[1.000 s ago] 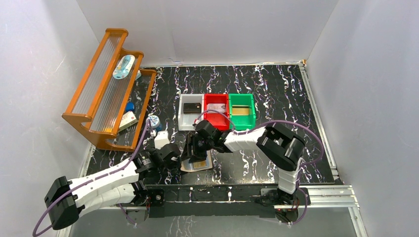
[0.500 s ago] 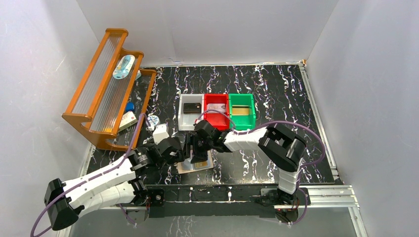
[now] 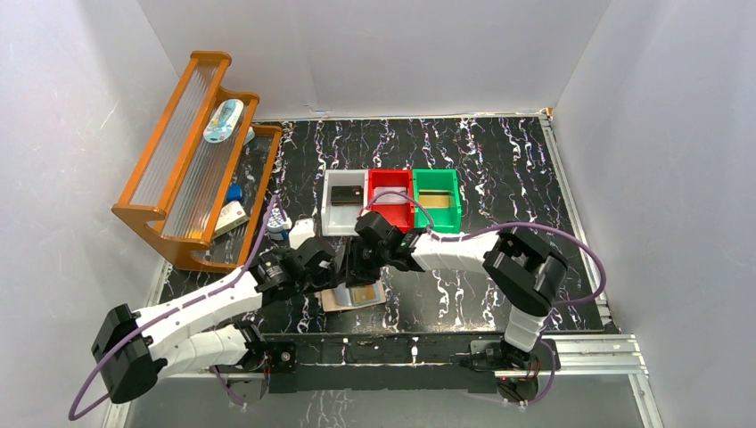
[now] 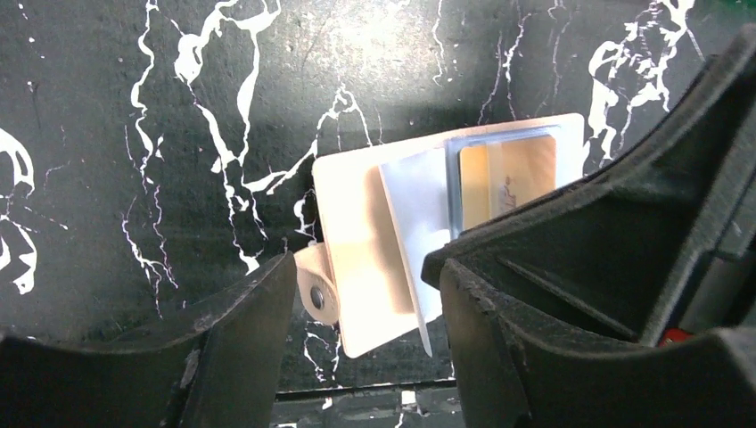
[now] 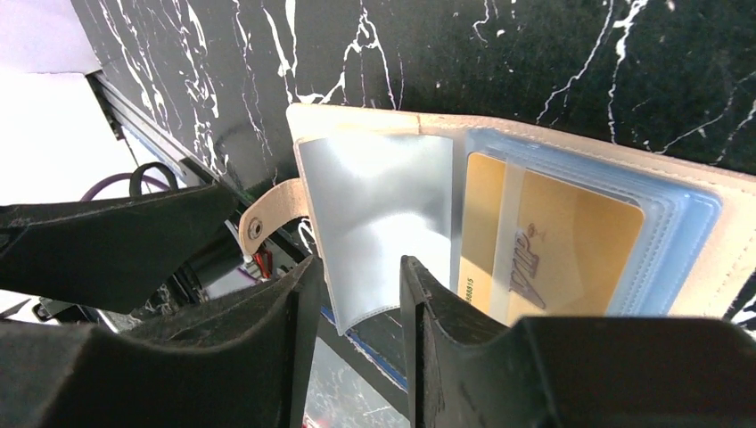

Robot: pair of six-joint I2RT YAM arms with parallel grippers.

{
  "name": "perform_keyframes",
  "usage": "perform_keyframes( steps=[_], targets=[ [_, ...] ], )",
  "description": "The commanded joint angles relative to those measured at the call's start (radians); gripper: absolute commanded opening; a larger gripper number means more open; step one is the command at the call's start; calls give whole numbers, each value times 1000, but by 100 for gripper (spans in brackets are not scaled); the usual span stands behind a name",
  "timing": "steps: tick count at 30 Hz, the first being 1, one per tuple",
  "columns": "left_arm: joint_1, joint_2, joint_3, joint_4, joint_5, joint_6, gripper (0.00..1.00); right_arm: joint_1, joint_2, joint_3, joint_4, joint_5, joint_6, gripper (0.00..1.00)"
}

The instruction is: Take the credit cards out of the card holder

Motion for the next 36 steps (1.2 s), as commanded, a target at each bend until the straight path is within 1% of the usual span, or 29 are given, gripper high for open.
perform_keyframes(
  steps=[1,5,8,11,12,13,15,16,20,22,25,27,31,34,36],
  targets=[
    [58,49,30,17,72,79,57,-7,25,64,3,-39,15,47],
    [101,68,13,51,127,117,58,-14,11,94,-63,-10,-12,51],
    [144,100,-9,108,217,142,59,-30,-7,66,-37,-53,-19,53],
    [161,150,-21,149,277,155,59,-34,-8,43,-29,-88,-19,54],
    [164,170,-22,157,291,159,59,-34,-35,35,-25,-96,-21,54],
    [167,192,-22,164,304,165,55,-35,-44,31,-25,-100,-21,54],
    [169,229,-17,162,320,174,40,-36,-58,24,-38,-93,-23,53],
    [170,242,-14,158,322,175,35,-36,-67,17,-42,-87,-20,53],
    [173,264,-26,174,331,188,21,-39,-114,-6,-76,-25,-11,53],
    [174,276,-22,208,356,205,20,-44,-129,-3,-115,19,-20,52],
    [174,322,15,255,396,237,19,-66,-140,22,-278,136,-26,50],
    [174,363,50,269,394,253,18,-84,-153,14,-335,170,-32,50],
    [178,446,101,298,362,268,16,-123,-200,-45,-360,148,-37,49],
    [183,465,95,353,370,278,16,-147,-239,-68,-400,157,-36,49],
    [187,462,94,354,363,283,16,-165,-257,-81,-408,147,-39,50]
  ],
)
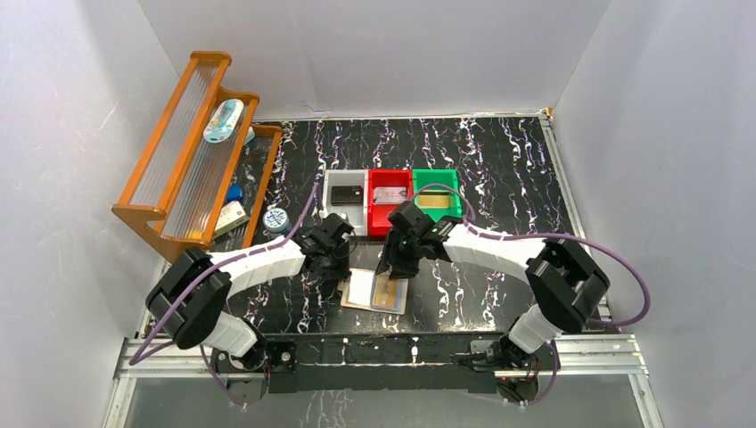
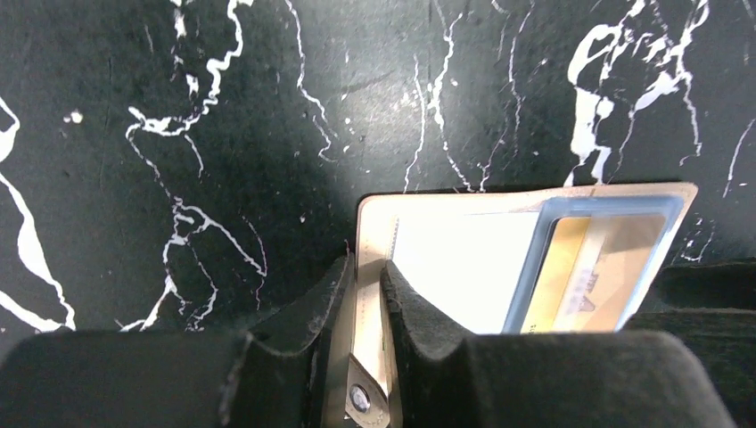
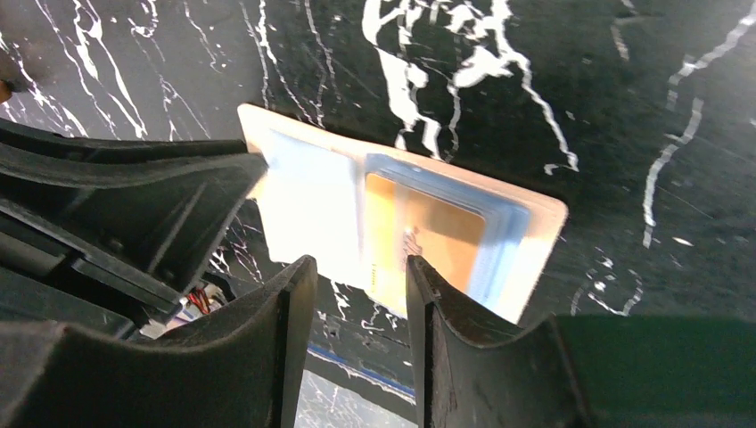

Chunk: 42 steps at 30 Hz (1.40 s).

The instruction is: Take the credit cards out of the card holder

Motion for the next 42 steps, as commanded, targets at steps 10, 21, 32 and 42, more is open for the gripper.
perform_keyframes(
  steps=[10,21,32,42],
  targets=[
    [18,-286,5,-28,-113,26,53,-35,-199,-36,-65,95,-30,51],
    [27,-419,44,132,-56,135,98,-37,-371,-270,157,107,115,55],
    [27,-330,0,302,378,138,81,-39,-376,-406,354,-15,196,54],
    [27,-205,-30,378,520,38,56,-38,-232,-347,355,-113,158,47]
  ],
)
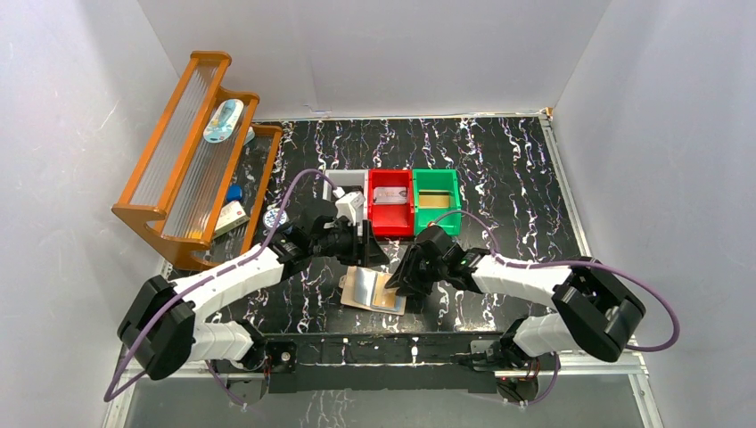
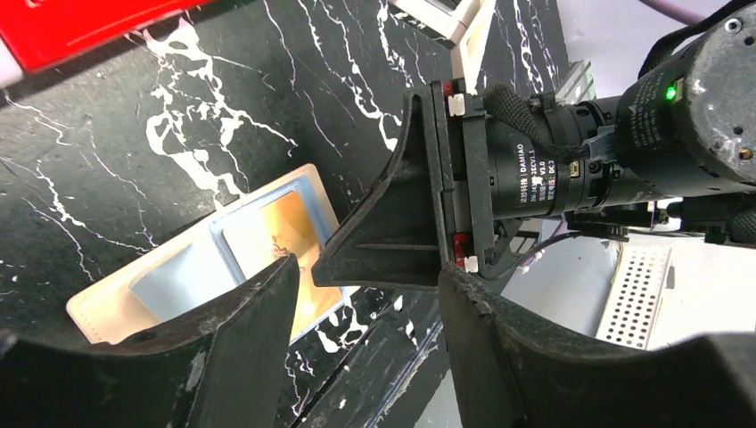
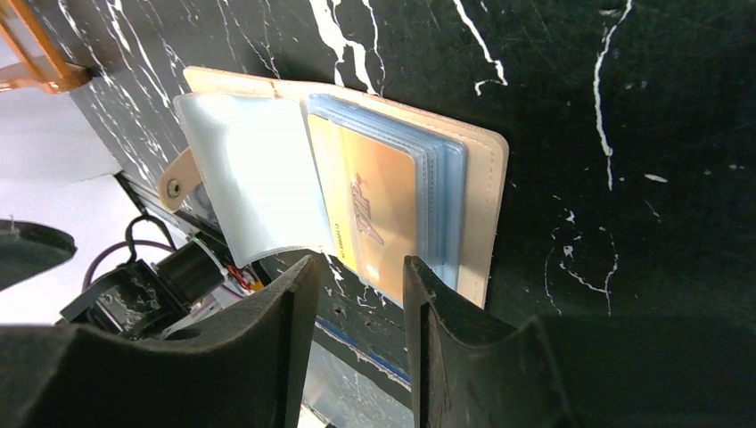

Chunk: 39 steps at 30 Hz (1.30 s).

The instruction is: Take the credit cards out of the card holder

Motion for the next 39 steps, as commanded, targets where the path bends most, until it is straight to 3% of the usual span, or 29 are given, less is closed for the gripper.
perform_keyframes(
  steps=[1,9,20,26,31,39],
  targets=[
    [4,29,-5,10,72,-38,55,-6,27,54,28,-44,-15,47],
    [3,132,-13,-55,68,-43,49,-6,61,64,-66,-36,-43,47],
    [4,223,-9,-132,45,-35,41,-6,118,58,-59,-53,-31,43],
    [4,190,-21,-164,-11,-37,36,-6,106,97,-115,-20,-60,41],
    [3,155,-34,-173,-41,-41,35,-6,54,175,-197,26,-119,46],
    [3,114,-41,-170,-65,-43,35,-5,63,174,-133,-40,-114,47]
  ],
)
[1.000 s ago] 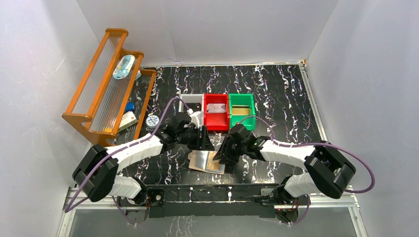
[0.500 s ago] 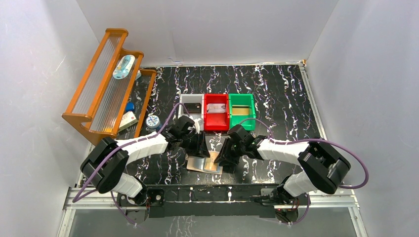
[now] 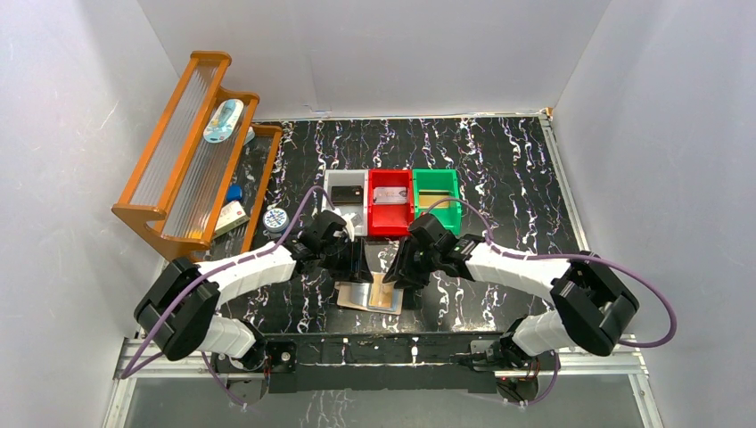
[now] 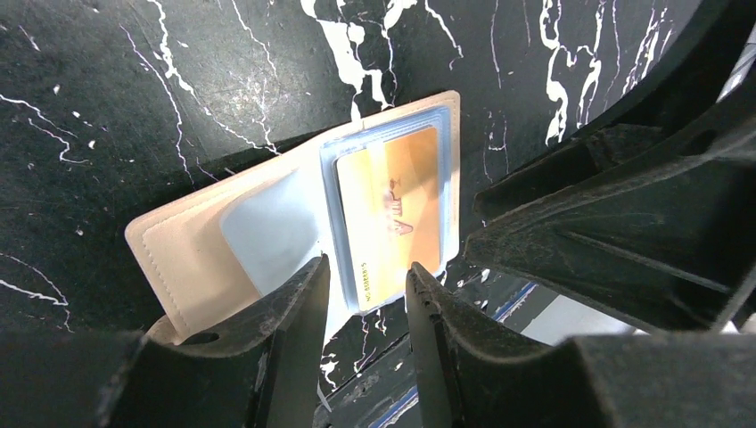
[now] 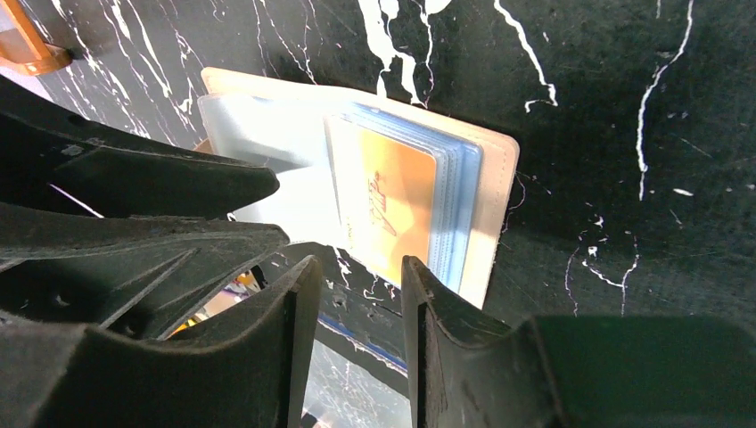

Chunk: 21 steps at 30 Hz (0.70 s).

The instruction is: Take the credit cards out of the card holder

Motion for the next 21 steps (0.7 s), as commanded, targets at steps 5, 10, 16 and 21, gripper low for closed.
perform_keyframes(
  steps=[5,10,16,21],
  targets=[
    [4,-32,-18,-6,7,-9,34,0,43,8,84,-73,-8,47],
    [4,-22,-22,1,16,-14,34,0,66,23,66,-75,-13,47],
    [3,-1,-22,5,35,-15,32,1,91,31,-15,-42,-15,47],
    [4,22,-14,-13,49,-4,31,0,114,23,23,-56,-22,47]
  ],
)
